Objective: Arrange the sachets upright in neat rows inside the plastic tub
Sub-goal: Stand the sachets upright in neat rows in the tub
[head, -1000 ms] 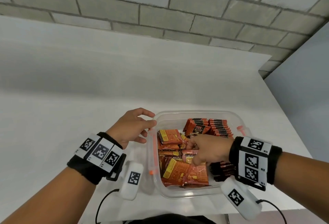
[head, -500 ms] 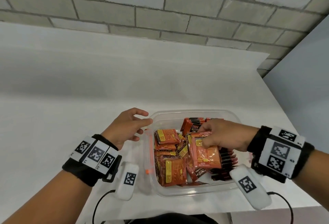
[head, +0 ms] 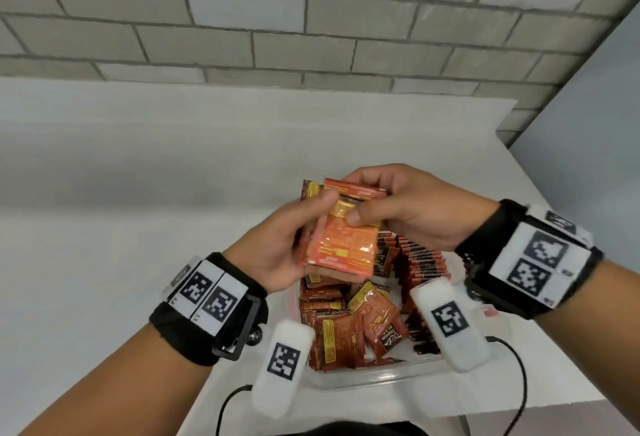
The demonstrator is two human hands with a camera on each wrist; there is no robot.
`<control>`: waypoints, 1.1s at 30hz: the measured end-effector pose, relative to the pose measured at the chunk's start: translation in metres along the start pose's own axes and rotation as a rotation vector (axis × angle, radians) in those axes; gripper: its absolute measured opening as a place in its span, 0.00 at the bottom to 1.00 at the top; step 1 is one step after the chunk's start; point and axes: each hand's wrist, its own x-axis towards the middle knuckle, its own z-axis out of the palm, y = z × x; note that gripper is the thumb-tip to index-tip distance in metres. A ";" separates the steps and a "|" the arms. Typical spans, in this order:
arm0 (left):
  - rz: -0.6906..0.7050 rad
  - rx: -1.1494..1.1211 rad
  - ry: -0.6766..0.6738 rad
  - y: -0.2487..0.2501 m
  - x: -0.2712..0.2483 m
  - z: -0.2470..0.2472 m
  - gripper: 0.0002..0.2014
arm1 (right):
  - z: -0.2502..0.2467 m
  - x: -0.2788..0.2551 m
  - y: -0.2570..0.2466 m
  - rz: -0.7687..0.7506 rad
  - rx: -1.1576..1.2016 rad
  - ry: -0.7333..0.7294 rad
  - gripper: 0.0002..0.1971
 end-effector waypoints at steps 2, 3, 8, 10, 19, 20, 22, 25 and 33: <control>-0.018 -0.065 -0.027 -0.004 0.001 -0.002 0.28 | 0.006 0.002 0.000 -0.030 -0.089 0.067 0.16; -0.013 -0.063 -0.036 -0.005 0.001 -0.004 0.28 | 0.009 0.002 0.001 -0.036 -0.135 0.094 0.15; 0.024 -0.101 -0.019 -0.006 -0.005 -0.020 0.28 | 0.023 -0.006 0.013 -0.010 -0.181 0.246 0.13; 0.028 -0.140 0.082 -0.005 -0.010 -0.028 0.27 | 0.026 -0.010 0.021 0.094 -0.150 0.383 0.14; -0.010 -0.057 0.422 -0.010 -0.027 -0.063 0.20 | 0.040 -0.007 0.077 0.653 -0.555 0.114 0.30; -0.019 -0.053 0.427 -0.013 -0.027 -0.064 0.21 | 0.041 -0.002 0.082 0.673 -0.522 0.119 0.31; -0.027 -0.046 0.431 -0.017 -0.026 -0.063 0.21 | 0.044 0.005 0.090 0.695 -0.480 0.126 0.21; -0.032 -0.049 0.437 -0.018 -0.023 -0.063 0.21 | 0.049 0.010 0.098 0.733 -0.525 0.159 0.08; -0.038 -0.068 0.469 -0.018 -0.024 -0.062 0.24 | 0.046 0.013 0.090 0.787 -0.507 0.142 0.17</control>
